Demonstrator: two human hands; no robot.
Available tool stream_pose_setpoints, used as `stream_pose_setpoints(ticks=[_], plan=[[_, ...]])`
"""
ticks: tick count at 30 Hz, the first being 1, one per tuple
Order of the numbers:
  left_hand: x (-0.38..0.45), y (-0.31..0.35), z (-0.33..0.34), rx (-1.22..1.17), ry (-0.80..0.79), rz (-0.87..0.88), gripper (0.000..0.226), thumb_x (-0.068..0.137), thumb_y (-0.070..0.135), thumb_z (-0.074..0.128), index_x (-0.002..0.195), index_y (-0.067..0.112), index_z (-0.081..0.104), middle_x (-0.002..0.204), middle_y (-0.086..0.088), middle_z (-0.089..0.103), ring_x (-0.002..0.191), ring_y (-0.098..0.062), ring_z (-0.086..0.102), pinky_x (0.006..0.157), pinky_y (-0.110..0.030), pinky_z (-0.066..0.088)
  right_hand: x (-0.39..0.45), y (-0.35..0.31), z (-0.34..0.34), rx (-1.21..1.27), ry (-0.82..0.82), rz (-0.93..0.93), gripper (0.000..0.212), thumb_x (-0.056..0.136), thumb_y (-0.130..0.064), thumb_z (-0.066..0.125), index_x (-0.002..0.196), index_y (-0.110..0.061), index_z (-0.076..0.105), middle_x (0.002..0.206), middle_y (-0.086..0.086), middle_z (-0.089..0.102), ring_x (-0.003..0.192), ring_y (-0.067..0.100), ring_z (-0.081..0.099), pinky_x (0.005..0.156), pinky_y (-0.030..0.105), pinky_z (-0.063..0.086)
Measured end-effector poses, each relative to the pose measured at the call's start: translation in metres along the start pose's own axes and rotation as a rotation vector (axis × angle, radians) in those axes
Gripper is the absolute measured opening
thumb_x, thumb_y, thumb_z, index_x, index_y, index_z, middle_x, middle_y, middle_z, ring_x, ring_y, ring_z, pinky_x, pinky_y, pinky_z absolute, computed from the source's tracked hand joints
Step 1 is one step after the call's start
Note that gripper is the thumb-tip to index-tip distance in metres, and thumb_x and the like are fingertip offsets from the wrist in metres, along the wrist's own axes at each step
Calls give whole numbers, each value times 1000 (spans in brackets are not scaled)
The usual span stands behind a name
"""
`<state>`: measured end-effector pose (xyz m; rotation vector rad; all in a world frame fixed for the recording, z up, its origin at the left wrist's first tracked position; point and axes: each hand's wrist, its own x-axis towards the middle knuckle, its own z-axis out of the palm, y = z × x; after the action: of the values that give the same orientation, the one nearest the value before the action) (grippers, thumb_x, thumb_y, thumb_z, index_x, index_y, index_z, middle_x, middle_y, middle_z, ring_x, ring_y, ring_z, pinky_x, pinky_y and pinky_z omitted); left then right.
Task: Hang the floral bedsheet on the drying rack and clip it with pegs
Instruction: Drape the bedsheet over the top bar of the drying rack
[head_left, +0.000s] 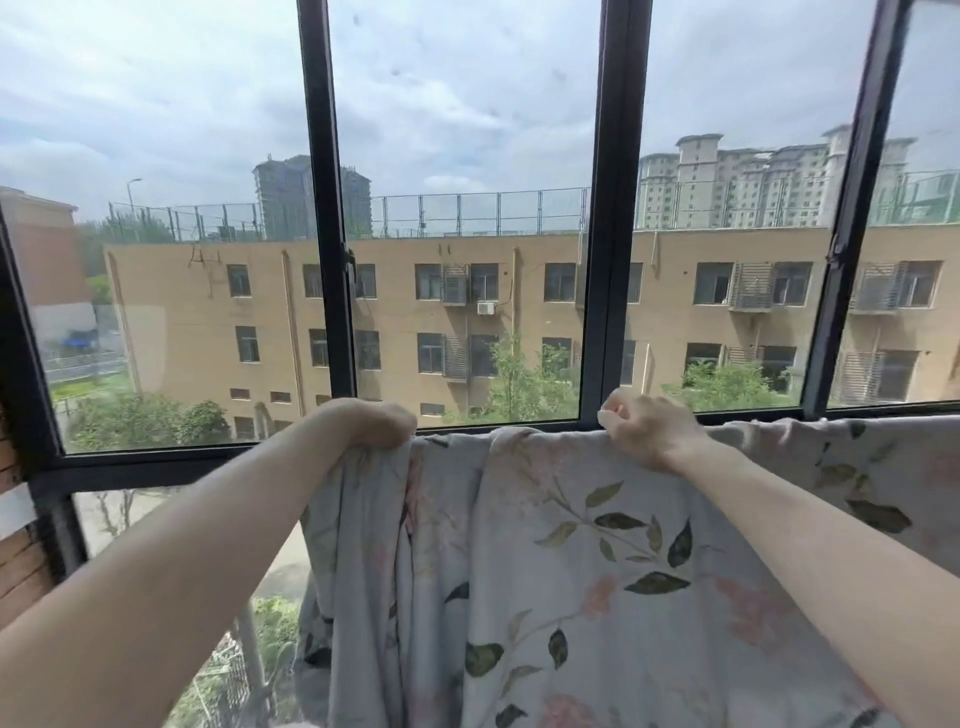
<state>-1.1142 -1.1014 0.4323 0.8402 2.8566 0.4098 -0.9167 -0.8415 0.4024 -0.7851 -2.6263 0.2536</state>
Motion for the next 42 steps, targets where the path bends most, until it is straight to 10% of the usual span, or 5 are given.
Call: stream_pose_setpoints(ticks=[12, 16, 24, 31, 42], plan=[[-10, -22, -7, -56, 28, 44, 46, 106, 27, 34, 143, 6, 54, 148, -20, 52, 135, -31, 51, 108, -33, 40, -24, -147, 47, 0, 59, -262, 58, 108, -49, 25, 61, -22, 45, 64, -6, 49, 70, 25, 54, 71, 39, 40], [-15, -37, 10, -155, 352, 185, 28, 90, 44, 48, 90, 20, 64, 93, -5, 70, 82, -23, 65, 77, -36, 57, -20, -140, 52, -40, 112, -224, 57, 106, -46, 29, 56, -21, 43, 59, -6, 45, 69, 26, 54, 71, 36, 41], [-72, -102, 51, -30, 930, 397, 57, 77, 60, 77, 105, 20, 47, 103, 3, 48, 93, -20, 51, 85, -41, 46, -20, -134, 53, -87, 159, -220, 59, 105, -46, 27, 59, -18, 50, 61, -2, 52, 67, 26, 57, 69, 35, 42], [-84, -112, 91, -391, 318, -23, 96, 57, 97, 61, 121, 28, 38, 115, 9, 56, 110, -21, 60, 89, -39, 54, -18, -142, 55, -90, 142, -216, 59, 105, -48, 27, 61, -18, 53, 65, -1, 53, 72, 28, 59, 71, 37, 38], [-89, -104, 16, -446, 708, 215, 29, 106, 34, 49, 94, 28, 75, 82, -1, 74, 74, -24, 64, 58, -29, 39, -11, -134, 51, -132, 77, -134, 59, 105, -52, 22, 111, -16, 68, 120, 13, 70, 109, 35, 64, 87, 42, 45]])
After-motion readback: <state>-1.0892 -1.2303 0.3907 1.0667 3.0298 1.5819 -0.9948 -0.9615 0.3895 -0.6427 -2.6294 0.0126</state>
